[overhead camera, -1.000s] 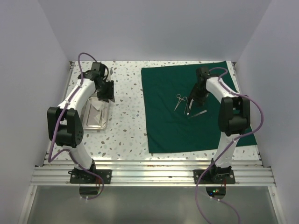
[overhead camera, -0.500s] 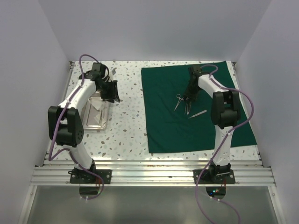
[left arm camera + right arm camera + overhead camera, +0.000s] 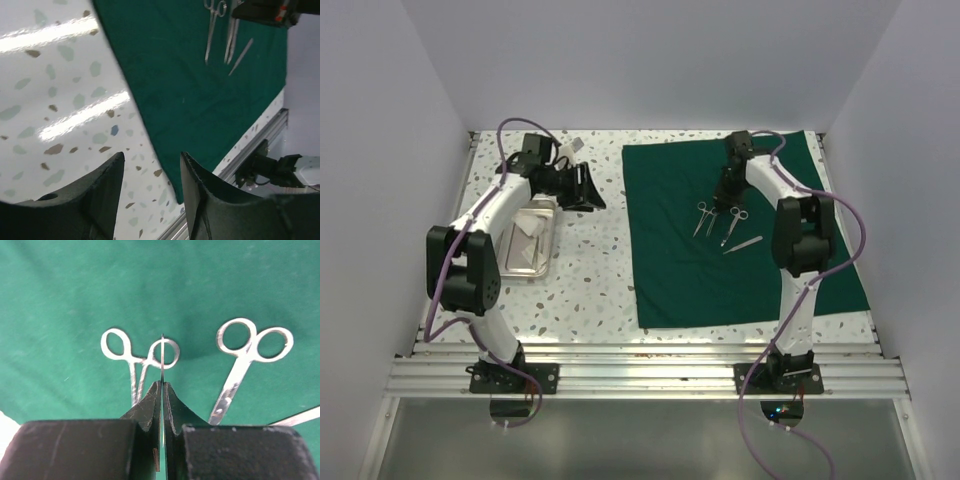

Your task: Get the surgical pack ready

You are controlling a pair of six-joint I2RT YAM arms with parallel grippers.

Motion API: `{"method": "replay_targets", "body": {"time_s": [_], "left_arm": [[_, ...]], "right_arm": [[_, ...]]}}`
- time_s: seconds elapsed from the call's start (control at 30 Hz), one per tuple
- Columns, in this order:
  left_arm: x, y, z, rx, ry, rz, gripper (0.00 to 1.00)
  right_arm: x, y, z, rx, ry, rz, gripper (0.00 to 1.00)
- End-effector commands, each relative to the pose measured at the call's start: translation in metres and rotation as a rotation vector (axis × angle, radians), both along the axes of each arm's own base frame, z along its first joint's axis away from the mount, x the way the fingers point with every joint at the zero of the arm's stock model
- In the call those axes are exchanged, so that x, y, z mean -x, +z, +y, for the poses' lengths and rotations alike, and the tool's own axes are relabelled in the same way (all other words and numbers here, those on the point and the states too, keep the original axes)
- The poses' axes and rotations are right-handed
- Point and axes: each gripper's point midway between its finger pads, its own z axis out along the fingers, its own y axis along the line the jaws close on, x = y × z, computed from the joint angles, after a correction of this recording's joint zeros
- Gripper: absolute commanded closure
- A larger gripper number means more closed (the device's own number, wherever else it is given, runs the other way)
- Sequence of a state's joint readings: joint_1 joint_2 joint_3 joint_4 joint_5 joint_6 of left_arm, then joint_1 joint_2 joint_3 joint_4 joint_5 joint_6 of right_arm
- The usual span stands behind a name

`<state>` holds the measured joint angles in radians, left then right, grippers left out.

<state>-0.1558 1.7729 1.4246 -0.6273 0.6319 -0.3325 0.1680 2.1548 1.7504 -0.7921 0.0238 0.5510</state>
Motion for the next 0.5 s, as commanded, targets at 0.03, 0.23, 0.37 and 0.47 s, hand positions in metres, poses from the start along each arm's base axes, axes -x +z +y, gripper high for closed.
{"method": "replay_targets", "body": {"time_s": [0.03, 0.23, 0.37, 0.47], "left_arm": [[0.0, 0.026, -0.038, 0.225, -0.086, -0.04, 0.45], [0.001, 0.05, -0.067, 0.414, -0.133, -0.092, 0.37], [0.005, 0.04, -0.082, 0.401, -0.165, -0.055, 0.34], [0.008, 0.037, -0.096, 0.4, -0.185, -0.044, 0.34]], "right_arm": [[0.0, 0.061, 0.04, -0.214, 0.103, -0.106, 1.0], [0.026, 0.126, 0.138, -0.654, 0.302, -0.208, 1.0], [0.05, 0.149, 0.178, -0.72, 0.392, -0.219, 1.0], [0.065, 0.155, 0.198, -0.741, 0.416, -0.218, 1.0]]}}
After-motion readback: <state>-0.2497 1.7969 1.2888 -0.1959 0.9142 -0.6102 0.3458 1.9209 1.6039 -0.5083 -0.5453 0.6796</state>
